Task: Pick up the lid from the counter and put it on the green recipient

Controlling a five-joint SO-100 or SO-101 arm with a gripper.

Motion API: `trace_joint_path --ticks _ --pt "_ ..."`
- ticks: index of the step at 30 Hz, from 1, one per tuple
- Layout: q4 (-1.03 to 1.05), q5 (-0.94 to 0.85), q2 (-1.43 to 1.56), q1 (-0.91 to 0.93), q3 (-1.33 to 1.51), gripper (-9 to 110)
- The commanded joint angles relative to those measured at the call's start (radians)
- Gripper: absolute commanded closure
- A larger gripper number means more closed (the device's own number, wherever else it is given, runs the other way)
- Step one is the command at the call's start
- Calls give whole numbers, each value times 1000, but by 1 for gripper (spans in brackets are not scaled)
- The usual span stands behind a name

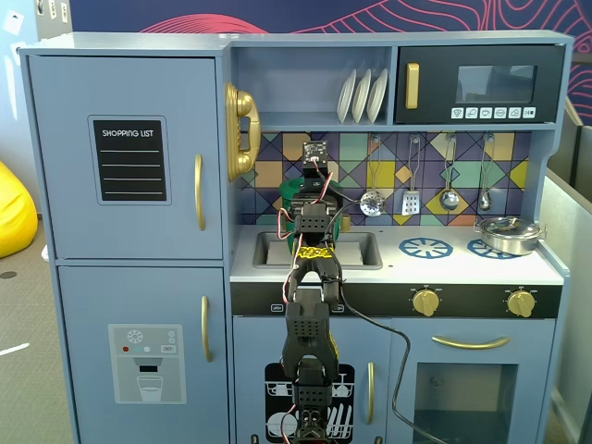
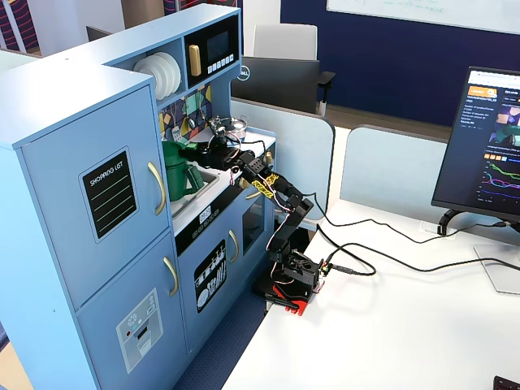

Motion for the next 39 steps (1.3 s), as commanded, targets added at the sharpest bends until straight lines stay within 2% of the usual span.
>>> trace_joint_path --ticks 1,10,15,18,23,27,32,39 --pt "-44 -20 2 -12 -5 102" --pt "-51 -51 25 -5 55 101" --pt "-83 -18 32 9 35 72" --pt "-91 -35 44 5 -5 64" --pt "32 -55 135 34 -66 64" --pt "176 -51 319 52 38 65" --pt "370 -55 595 57 282 66" --pt "489 -21 920 77 787 71"
